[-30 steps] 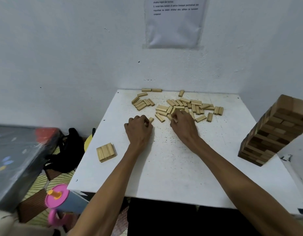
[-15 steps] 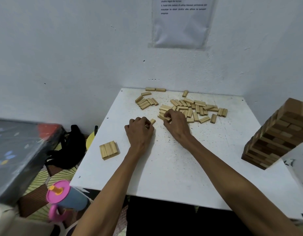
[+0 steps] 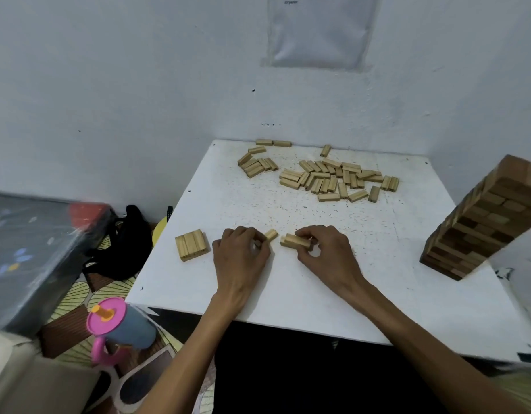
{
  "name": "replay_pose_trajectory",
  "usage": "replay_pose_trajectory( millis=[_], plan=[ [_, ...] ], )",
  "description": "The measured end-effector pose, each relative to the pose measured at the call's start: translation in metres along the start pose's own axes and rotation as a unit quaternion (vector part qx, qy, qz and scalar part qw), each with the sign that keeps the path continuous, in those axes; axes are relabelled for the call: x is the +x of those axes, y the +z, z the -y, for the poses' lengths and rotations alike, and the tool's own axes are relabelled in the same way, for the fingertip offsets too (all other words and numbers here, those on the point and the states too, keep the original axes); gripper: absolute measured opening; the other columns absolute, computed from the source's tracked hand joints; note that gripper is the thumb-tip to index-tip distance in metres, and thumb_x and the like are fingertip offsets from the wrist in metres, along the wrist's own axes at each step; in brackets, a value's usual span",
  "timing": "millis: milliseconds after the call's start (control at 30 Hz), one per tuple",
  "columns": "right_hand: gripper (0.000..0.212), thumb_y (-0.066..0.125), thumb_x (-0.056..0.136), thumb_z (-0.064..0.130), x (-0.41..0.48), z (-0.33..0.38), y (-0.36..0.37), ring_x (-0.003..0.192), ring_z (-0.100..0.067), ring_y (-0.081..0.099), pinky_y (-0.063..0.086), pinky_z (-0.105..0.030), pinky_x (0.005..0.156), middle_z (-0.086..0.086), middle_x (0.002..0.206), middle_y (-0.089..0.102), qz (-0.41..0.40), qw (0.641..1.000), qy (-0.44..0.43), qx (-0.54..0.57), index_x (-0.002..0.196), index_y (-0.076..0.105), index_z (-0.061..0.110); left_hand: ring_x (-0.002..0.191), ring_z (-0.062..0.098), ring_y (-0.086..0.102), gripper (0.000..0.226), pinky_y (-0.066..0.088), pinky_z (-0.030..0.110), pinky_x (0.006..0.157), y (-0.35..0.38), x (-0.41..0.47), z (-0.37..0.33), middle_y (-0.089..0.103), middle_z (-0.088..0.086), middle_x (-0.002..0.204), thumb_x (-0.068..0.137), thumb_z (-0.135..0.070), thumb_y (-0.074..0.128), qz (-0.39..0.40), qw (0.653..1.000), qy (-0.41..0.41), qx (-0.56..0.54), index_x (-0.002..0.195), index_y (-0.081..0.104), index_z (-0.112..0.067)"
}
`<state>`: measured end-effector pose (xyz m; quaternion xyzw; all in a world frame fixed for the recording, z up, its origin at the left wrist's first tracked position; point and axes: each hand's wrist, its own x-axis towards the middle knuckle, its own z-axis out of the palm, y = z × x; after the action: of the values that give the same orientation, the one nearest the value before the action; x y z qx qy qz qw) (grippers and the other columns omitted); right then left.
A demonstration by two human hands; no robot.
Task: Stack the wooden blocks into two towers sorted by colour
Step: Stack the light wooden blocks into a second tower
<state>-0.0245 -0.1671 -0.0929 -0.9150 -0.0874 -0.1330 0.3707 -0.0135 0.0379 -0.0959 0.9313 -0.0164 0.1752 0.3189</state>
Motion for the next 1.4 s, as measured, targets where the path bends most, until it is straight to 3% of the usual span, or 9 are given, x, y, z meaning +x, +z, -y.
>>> replay_pose_trajectory(
  millis=[167,367,567,733,867,967,1100,1200,1400],
  plan=[
    [0.023,0.079,0.085,0.012,-0.01,-0.001,-0.001,0.098,-0.015,0.059,0.048,-0.028,0.086,0.008,0.103,0.068,-0.004,0.999,-0.031,0.019,0.105,0.075,0.022,0.095,0.018,0.057,0.004,0.045,0.044,0.081,-0.008,-0.015,0.006,0.071,-0.015,0.091,0.088,-0.027,0.073,0.006,1.0,0.015,0.004,0.085,0.073,-0.029],
    [0.029,0.083,0.083,0.023,-0.017,-0.003,-0.003,0.107,-0.01,0.054,0.033,-0.006,0.09,0.013,0.112,0.062,0.033,0.998,-0.043,0.022,0.11,0.073,0.025,0.1,0.018,0.058,0.008,0.046,0.045,0.083,-0.008,-0.007,0.005,0.073,-0.016,0.097,0.09,-0.025,0.07,0.014,1.0,0.017,-0.014,0.09,0.077,-0.029],
    [0.051,0.086,0.083,0.027,-0.014,0.003,-0.011,0.107,-0.006,0.056,0.046,-0.032,0.098,0.016,0.108,0.068,0.053,0.997,0.002,0.048,0.129,0.063,0.026,0.102,0.015,0.06,0.014,0.051,0.041,0.087,-0.004,0.01,-0.006,0.07,-0.022,0.09,0.091,-0.023,0.07,0.054,0.996,0.019,-0.071,0.1,0.08,-0.028],
    [0.061,0.09,0.079,0.029,-0.011,0.003,-0.015,0.107,-0.007,0.063,0.05,-0.03,0.099,0.018,0.109,0.072,0.056,0.993,0.033,0.098,0.131,0.058,0.031,0.091,0.004,0.06,0.015,0.047,0.026,0.077,0.0,0.022,-0.006,0.065,-0.022,0.086,0.093,-0.027,0.069,0.131,0.985,0.028,-0.109,0.102,0.078,-0.035],
    [0.06,0.091,0.078,0.034,-0.009,-0.003,-0.013,0.103,-0.005,0.057,0.051,-0.023,0.086,0.01,0.115,0.062,0.036,0.997,0.01,0.062,0.13,0.063,0.024,0.104,0.0,0.056,0.03,0.042,0.015,0.088,-0.01,0.02,-0.006,0.061,-0.037,0.097,0.096,-0.018,0.064,0.171,0.975,0.089,-0.111,0.121,0.074,-0.032],
    [0.064,0.086,0.079,0.048,-0.003,-0.009,-0.018,0.099,-0.005,0.049,0.039,-0.016,0.082,0.011,0.105,0.055,0.075,0.997,0.004,0.004,0.133,0.059,0.029,0.112,0.005,0.05,0.05,0.04,0.018,0.094,-0.018,0.018,-0.008,0.062,-0.018,0.116,0.088,-0.025,0.055,0.197,0.97,0.1,-0.1,0.137,0.064,-0.024],
    [0.058,0.076,0.086,0.05,0.006,-0.015,-0.025,0.098,0.0,0.049,0.04,-0.022,0.079,0.015,0.097,0.054,0.167,0.986,0.004,-0.016,0.137,0.054,0.036,0.11,0.015,0.051,0.073,0.043,0.03,0.088,-0.025,0.017,-0.017,0.054,-0.008,0.109,0.083,-0.049,0.052,0.265,0.958,0.107,-0.001,0.152,0.047,-0.025],
    [0.056,0.073,0.086,0.047,0.015,-0.012,-0.029,0.096,-0.001,0.051,0.043,-0.027,0.077,0.014,0.095,0.057,0.203,0.979,0.004,-0.031,0.137,0.054,0.035,0.112,0.017,0.056,0.069,0.047,0.033,0.089,-0.025,0.018,-0.02,0.062,-0.008,0.113,0.09,-0.045,0.063,0.29,0.948,0.121,0.045,0.153,0.043,-0.025],
    [0.053,0.073,0.086,0.04,0.027,-0.006,-0.032,0.091,-0.004,0.057,0.048,-0.029,0.081,0.014,0.09,0.062,0.249,0.968,-0.009,-0.039,0.135,0.058,0.029,0.102,0.018,0.062,0.049,0.053,0.038,0.087,-0.022,0.027,-0.025,0.068,-0.005,0.111,0.091,-0.037,0.069,0.306,0.943,0.129,0.026,0.136,0.061,-0.021]
  ],
)
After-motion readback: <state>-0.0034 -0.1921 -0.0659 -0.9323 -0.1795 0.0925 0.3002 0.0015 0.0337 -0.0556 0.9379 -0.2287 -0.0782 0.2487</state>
